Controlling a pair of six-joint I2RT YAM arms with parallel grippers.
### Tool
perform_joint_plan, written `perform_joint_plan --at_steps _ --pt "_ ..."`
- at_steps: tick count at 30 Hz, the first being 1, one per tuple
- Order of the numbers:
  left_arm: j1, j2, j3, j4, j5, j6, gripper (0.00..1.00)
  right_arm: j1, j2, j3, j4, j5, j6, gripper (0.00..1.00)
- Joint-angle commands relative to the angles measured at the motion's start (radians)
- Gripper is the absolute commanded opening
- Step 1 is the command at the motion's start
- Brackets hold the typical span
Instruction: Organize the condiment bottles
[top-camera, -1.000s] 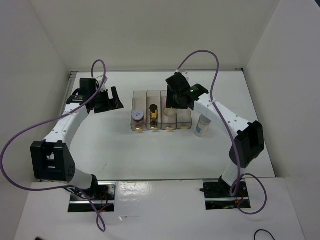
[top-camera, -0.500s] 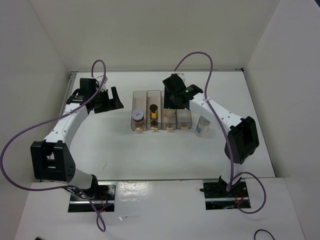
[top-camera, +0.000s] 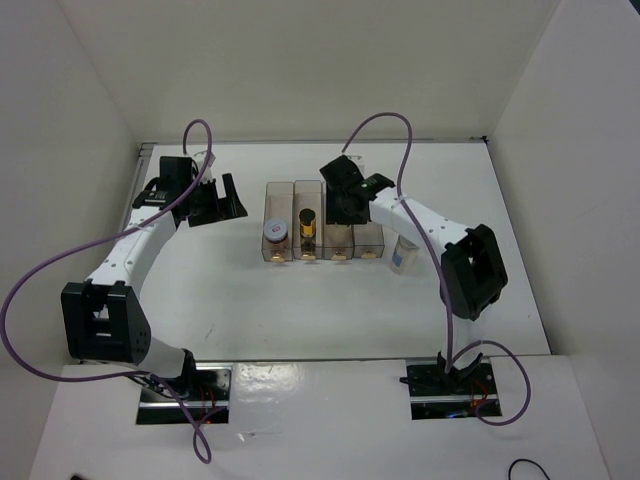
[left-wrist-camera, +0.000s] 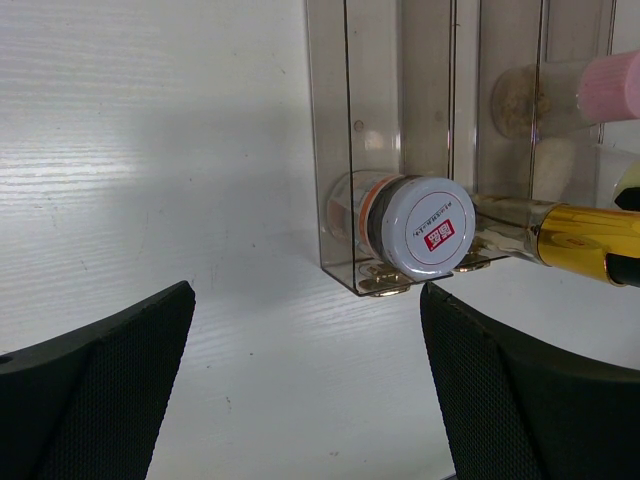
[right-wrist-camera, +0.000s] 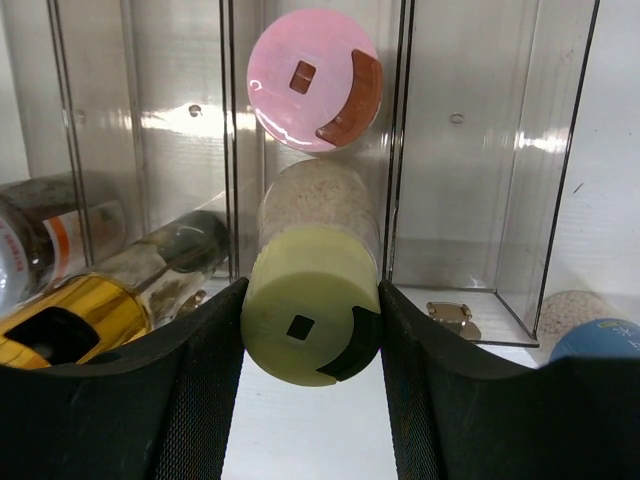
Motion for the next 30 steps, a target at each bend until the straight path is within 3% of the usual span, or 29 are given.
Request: perform_joint_plan --at_steps 1,7,13,14,20,24,30 --pt "0.006 -0.004 -0.005 0.027 0.012 0.021 0.99 0.006 0.013 -0.011 0.049 0.019 -0.011 0.07" --pt "0.006 -0.004 -0.005 0.027 0.012 0.021 0.99 0.006 0.042 -0.012 0.049 0.019 -0.011 0.15" --pt "0.006 -0.004 -0.005 0.027 0.012 0.021 0.99 0.006 0.042 -0.021 0.058 0.019 -0.011 0.41" --pt "0.006 -0.004 -0.005 0.027 0.012 0.021 0.99 0.006 0.042 -0.021 0.058 0.019 -0.011 0.53" --pt "0.006 -0.004 -0.005 0.027 0.012 0.021 0.99 0.006 0.042 -0.01 0.049 0.019 -0.011 0.82" --pt "0.006 -0.004 -0.005 0.027 0.012 0.021 0.99 0.006 0.031 0.025 0.026 0.019 -0.001 0.91" --pt "0.015 -0.004 -0.005 0.027 0.012 0.021 0.99 -0.016 -0.048 0.097 -0.031 0.056 0.008 0.92"
